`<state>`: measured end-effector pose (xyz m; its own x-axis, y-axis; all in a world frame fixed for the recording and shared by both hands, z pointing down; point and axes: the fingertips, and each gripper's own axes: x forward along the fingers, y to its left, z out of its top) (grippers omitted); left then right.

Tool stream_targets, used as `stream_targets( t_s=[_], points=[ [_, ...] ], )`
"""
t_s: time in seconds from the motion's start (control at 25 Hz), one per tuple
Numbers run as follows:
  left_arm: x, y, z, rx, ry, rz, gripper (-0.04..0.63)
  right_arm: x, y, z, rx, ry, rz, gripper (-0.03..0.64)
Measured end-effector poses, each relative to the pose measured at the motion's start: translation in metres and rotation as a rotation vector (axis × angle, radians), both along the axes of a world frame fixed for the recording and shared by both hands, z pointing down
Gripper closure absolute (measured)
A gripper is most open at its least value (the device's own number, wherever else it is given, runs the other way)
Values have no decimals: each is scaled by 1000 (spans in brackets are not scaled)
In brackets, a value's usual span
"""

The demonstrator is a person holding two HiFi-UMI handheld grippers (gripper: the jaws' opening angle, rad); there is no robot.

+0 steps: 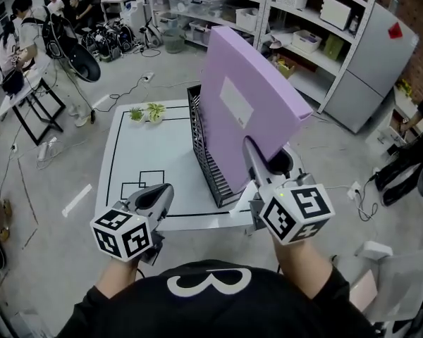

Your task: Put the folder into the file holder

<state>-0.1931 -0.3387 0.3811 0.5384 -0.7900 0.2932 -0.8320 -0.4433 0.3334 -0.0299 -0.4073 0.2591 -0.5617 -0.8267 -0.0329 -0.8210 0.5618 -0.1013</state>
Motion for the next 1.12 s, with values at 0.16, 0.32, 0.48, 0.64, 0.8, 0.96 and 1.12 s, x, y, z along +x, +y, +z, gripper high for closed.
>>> stream_targets(
  t_s=[0.16, 0.32, 0.48, 0.64, 0.8, 0.96, 1.12],
  points=[
    [-17, -2, 0, -3, 0, 29, 590, -13, -2, 5, 6, 22, 34, 472],
    [-27, -6, -1, -1, 4, 61, 591, -25, -6, 10, 10, 50, 53, 472],
    [-40, -9, 1, -3, 9, 88, 591, -35, -9, 20, 9, 68, 69, 472],
    [-48, -14, 5, -6, 9, 114, 590, -41, -10, 32, -1, 81, 82, 472],
    [-50, -19, 12, -11, 10, 144, 591, -42, -12, 48, -12, 81, 98, 472],
    [-53, -22, 16, -19, 10, 174, 590, -41, -14, 61, -31, 64, 117, 472],
    [-55, -24, 23, -26, 6, 191, 591, -39, -13, 74, -34, 56, 131, 472]
  ],
)
